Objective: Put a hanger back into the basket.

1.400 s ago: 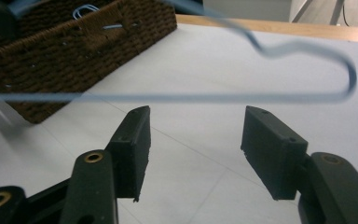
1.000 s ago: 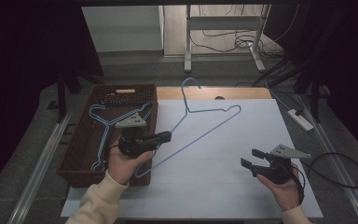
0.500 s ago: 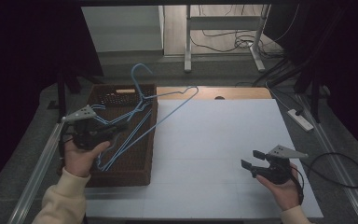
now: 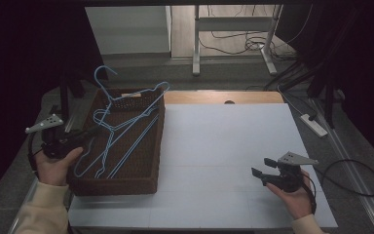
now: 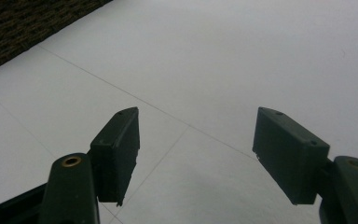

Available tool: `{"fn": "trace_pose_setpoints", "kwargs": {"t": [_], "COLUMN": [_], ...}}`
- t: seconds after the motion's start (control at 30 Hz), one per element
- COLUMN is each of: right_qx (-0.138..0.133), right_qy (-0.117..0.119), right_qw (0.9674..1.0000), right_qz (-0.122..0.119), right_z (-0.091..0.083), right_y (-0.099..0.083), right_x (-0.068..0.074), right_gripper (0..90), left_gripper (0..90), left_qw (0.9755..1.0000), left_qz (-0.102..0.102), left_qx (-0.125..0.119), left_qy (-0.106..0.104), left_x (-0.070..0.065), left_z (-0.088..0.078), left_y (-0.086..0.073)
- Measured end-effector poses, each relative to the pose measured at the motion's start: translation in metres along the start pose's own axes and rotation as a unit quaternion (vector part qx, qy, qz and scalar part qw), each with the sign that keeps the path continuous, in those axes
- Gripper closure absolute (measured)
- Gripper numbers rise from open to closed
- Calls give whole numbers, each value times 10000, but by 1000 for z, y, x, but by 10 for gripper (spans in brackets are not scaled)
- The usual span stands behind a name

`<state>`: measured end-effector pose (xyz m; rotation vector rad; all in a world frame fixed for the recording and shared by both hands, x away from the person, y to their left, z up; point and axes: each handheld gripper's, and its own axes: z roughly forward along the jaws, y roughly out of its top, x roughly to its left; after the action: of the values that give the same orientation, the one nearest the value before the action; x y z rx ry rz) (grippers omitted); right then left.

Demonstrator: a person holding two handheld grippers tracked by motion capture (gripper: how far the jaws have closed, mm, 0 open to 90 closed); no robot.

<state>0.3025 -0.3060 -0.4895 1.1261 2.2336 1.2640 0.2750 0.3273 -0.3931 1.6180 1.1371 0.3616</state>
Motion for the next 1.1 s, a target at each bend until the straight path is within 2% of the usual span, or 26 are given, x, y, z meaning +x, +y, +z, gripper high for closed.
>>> {"fn": "trace_pose_setpoints", "kwargs": {"t": [0.03, 0.1, 0.13, 0.23, 0.27, 0.4, 0.6, 0.9, 1.0, 1.1], "right_qx": [10, 25, 43, 58, 60, 71, 76, 93, 106, 96], "right_qy": [-5, -11, -26, -30, -31, -29, -27, -23, -23, -23], "right_qw": [10000, 10000, 10000, 10000, 10000, 10000, 10000, 10000, 9999, 9999], "right_qz": [10, 16, 26, 22, 25, 21, 15, 22, 9, 18], "right_z": [0, 0, 1, 2, 2, 2, 3, 3, 3, 3], "right_y": [0, 0, 0, 0, -1, -1, -1, -1, -1, -1], "right_x": [0, 0, 0, 0, -1, -1, 0, 0, 0, 0], "right_gripper": [320, 320, 320, 320, 320, 320, 320, 320, 320, 320], "left_gripper": [873, 873, 873, 873, 873, 874, 873, 873, 873, 873], "left_qw": [10000, 10000, 9998, 9997, 9994, 9990, 9975, 9943, 9941, 9913], "left_qz": [-9, -13, -49, -83, -90, -127, -70, -114, -131, -196], "left_qx": [5, 18, 60, 92, 168, 289, 561, 962, 999, 1224], "left_qy": [54, 84, 180, 218, 285, 323, 414, 438, 412, 445], "left_x": [6, 9, 15, 19, 22, 26, 27, 26, 26, 27], "left_z": [-2, -3, -3, -2, 0, 4, 17, 37, 40, 45], "left_y": [-2, -3, -5, -7, -9, -12, -16, -20, -20, -20]}}
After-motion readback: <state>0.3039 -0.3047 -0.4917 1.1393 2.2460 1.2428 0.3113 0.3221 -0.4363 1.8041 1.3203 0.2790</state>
